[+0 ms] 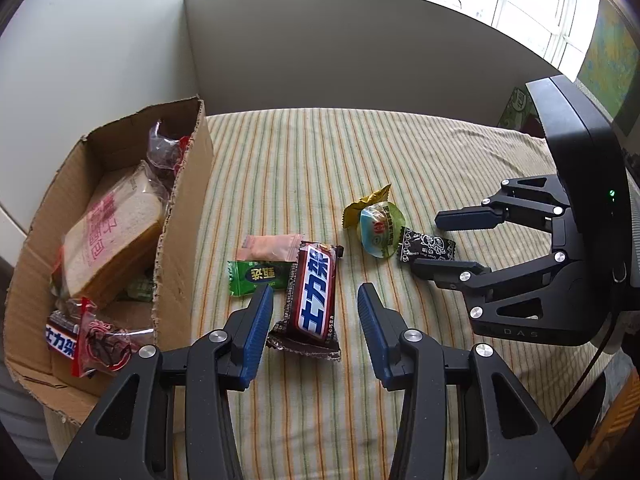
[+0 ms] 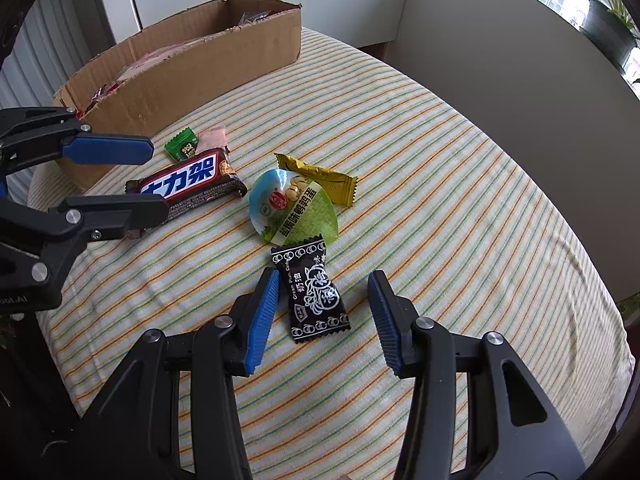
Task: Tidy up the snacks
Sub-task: 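Close left gripper on the blue-and-white chocolate bar while right gripper closes on the black candy packet, then carry the chocolate bar and black packet with both grippers into the box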
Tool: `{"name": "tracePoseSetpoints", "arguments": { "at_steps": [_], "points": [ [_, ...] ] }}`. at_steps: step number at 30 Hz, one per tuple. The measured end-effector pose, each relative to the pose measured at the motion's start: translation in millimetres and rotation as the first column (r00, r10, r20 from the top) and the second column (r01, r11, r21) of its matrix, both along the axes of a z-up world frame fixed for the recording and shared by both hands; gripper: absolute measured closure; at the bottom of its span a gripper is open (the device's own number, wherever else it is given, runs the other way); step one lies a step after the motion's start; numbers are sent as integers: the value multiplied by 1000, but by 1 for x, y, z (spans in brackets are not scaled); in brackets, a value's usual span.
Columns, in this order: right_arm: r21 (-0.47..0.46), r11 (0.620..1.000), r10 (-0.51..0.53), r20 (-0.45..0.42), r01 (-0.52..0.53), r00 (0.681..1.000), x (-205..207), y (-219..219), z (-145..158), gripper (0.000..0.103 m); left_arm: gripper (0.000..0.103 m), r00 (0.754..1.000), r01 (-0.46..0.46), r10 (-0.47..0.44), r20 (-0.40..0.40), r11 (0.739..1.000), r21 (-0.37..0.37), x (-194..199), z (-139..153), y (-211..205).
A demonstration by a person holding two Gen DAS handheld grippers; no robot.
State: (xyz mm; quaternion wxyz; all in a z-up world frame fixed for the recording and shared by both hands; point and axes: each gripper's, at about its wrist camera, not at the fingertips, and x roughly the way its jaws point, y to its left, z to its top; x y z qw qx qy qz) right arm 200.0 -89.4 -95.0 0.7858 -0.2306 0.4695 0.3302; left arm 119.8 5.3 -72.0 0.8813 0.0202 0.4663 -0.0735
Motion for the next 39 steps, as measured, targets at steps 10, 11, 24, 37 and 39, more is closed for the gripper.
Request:
{"name": "tracePoseSetpoints", "arguments": {
  "at_steps": [10, 11, 24, 37, 39],
  "points": [
    [12, 1000, -25, -10, 25, 1000, 1, -3, -2, 67, 63, 1000, 2, -2, -28, 1000, -5, 11, -12, -2],
    [10, 1000, -29, -9, 29, 1000, -2, -5, 0, 70, 67, 999, 1, -1, -33, 1000, -8, 13, -13, -1],
    [43, 995, -91, -9, 91, 996, -15, -19, 11, 76, 76, 999, -14, 13, -32, 999, -42, 5, -18, 6],
    [107, 989, -106, 42, 101, 993, -37, -22, 52, 76, 76, 999, -9, 15, 47, 993, -119, -27, 19, 17],
    [118, 988, -108, 49, 102, 993, -38, -20, 60, 76, 76, 998, -12, 20, 59, 992, -128, -30, 25, 21]
  ]
}}
